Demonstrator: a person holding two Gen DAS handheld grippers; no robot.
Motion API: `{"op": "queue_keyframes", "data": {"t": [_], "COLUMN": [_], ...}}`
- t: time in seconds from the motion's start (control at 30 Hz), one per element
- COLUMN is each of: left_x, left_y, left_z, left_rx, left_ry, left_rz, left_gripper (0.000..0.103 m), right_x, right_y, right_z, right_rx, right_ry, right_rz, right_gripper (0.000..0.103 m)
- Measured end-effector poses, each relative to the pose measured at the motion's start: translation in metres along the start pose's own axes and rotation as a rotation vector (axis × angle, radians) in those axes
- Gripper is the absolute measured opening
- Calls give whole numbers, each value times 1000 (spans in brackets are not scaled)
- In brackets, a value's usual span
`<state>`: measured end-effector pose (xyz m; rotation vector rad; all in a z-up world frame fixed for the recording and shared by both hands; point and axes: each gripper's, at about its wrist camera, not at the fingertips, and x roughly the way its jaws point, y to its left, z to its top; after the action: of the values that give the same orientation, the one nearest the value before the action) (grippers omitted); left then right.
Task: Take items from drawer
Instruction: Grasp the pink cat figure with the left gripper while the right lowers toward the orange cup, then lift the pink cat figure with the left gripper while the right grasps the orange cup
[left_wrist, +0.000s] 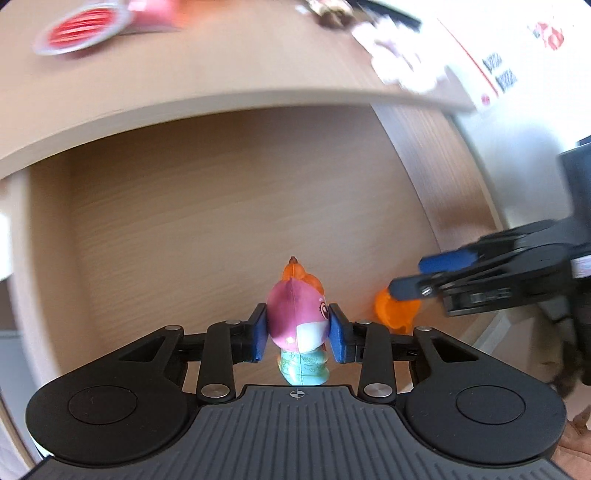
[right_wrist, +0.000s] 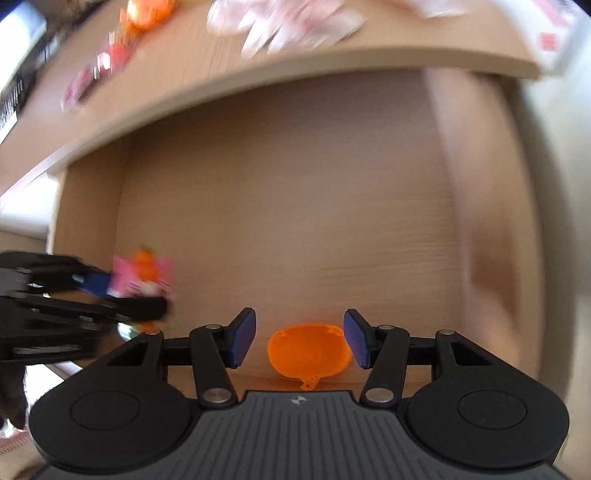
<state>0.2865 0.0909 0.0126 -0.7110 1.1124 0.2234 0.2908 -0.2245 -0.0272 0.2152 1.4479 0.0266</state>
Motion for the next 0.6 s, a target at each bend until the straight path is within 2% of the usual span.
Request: {"op": "queue_keyframes", "data": {"t": [0.13, 0.17, 0.3, 0.47, 0.53, 0.6], "left_x": [-12, -27, -36, -39, -36, -35], "left_y": [14, 25, 33, 37, 37, 36], "left_z": [-15, -17, -31, -37, -40, -43], "left_rx": [-66, -76, -95, -106, -113, -116], "left_ry": [-70, -82, -107, -108, -102, -104], "left_rz": [-29, -32, -39, -37, -36, -46], "left_gripper": [37, 37, 37, 37, 37, 37], "right_x": [24, 29, 42, 40, 31, 24], "right_y": [12, 14, 21, 34, 36, 34], "right_z": [11, 12, 13, 11, 12, 13], "right_rx": [-41, -47, -86, -204, -231, -218], "right_ry": [124, 148, 206, 168, 134, 127], "right_rz": [-40, -54, -125, -245, -244, -210], "right_gripper": [53, 53, 53, 53, 55, 66]}}
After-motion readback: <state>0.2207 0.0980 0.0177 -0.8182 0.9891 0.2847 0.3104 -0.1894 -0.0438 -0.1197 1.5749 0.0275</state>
